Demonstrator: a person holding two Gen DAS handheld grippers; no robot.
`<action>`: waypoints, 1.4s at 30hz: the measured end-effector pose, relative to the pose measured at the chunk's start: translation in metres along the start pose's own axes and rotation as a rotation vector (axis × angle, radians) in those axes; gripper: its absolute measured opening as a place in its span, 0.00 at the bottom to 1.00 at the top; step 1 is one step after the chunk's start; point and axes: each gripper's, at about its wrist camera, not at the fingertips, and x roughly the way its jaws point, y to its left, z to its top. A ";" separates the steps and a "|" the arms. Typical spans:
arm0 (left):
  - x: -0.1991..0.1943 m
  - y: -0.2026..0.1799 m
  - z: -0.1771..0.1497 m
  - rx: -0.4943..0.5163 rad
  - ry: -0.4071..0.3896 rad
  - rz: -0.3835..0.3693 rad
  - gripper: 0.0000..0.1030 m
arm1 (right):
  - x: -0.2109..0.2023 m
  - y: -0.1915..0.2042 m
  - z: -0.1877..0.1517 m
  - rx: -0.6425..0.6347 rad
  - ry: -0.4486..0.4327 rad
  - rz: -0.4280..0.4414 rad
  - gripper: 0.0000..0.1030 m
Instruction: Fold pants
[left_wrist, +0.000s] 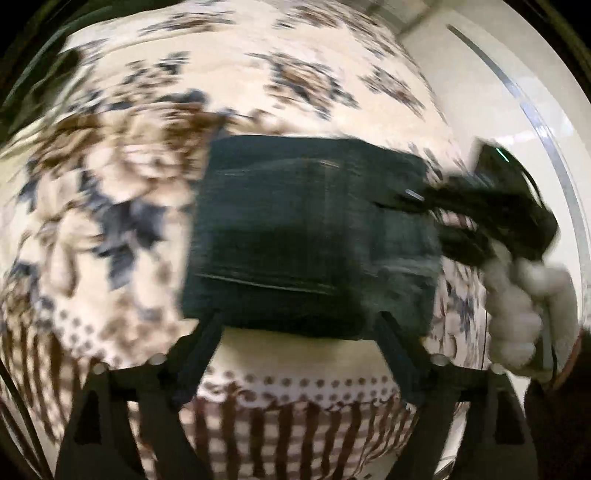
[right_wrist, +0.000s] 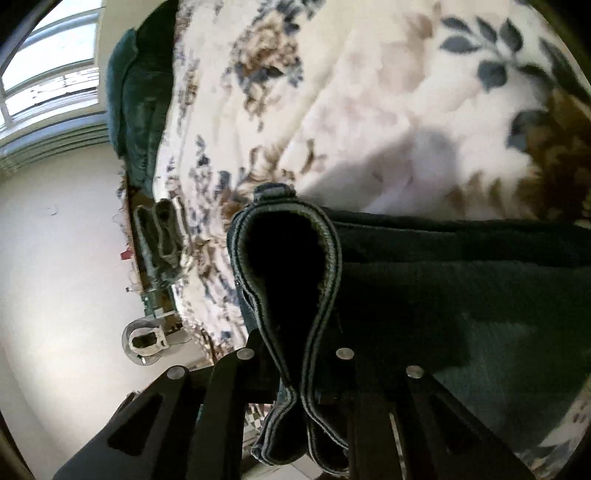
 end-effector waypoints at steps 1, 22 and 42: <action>-0.004 0.009 0.002 -0.039 -0.014 0.012 0.84 | -0.008 0.001 -0.003 -0.008 -0.007 0.003 0.12; 0.135 -0.028 0.071 -0.023 0.214 -0.016 0.86 | -0.138 -0.185 -0.036 0.274 -0.141 -0.060 0.56; 0.190 -0.014 0.155 -0.126 0.305 -0.169 0.36 | -0.148 -0.206 -0.071 0.187 -0.168 -0.260 0.59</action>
